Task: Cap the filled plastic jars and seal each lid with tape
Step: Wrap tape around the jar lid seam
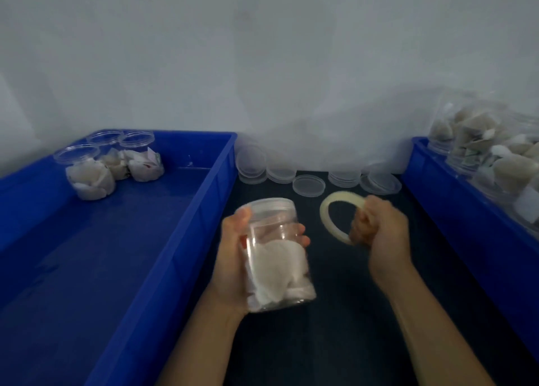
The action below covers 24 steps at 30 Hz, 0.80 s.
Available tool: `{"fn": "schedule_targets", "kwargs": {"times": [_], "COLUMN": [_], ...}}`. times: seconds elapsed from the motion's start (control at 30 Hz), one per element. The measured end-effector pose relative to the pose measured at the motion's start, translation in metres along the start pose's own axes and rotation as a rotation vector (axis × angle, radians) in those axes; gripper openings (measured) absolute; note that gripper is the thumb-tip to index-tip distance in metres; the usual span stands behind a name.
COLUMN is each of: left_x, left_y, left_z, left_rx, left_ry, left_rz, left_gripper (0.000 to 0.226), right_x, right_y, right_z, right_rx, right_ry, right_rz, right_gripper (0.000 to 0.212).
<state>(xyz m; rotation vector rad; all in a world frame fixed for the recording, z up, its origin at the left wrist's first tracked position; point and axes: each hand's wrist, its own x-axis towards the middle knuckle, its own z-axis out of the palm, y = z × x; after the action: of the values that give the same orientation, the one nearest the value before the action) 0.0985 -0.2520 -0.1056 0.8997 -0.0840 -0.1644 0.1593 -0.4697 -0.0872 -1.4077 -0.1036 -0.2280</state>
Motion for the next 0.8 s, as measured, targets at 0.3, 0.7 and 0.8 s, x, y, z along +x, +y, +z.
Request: {"fn": "schedule_targets", "kwargs": {"times": [0.3,0.7,0.8], "left_x": [-0.006,-0.036,-0.047], "left_y": [-0.010,-0.018,-0.024], "left_z": [0.002,0.028,0.047], "left_rx": [0.440,0.725,0.697], "left_ry": [0.291,0.306,0.271], "left_rz": [0.075,0.376,0.338], "left_gripper": [0.082,0.080,0.073], "right_x": [-0.005,-0.066,-0.093], "right_y": [0.055,0.002,-0.008], "right_z": [0.018,0.034,0.050], "right_rx": [-1.002,-0.176,-0.210], "right_ry": [-0.470,-0.353,-0.407], "right_rz": [-0.287,-0.068,-0.150], "right_gripper": [0.026,0.052,0.059]}}
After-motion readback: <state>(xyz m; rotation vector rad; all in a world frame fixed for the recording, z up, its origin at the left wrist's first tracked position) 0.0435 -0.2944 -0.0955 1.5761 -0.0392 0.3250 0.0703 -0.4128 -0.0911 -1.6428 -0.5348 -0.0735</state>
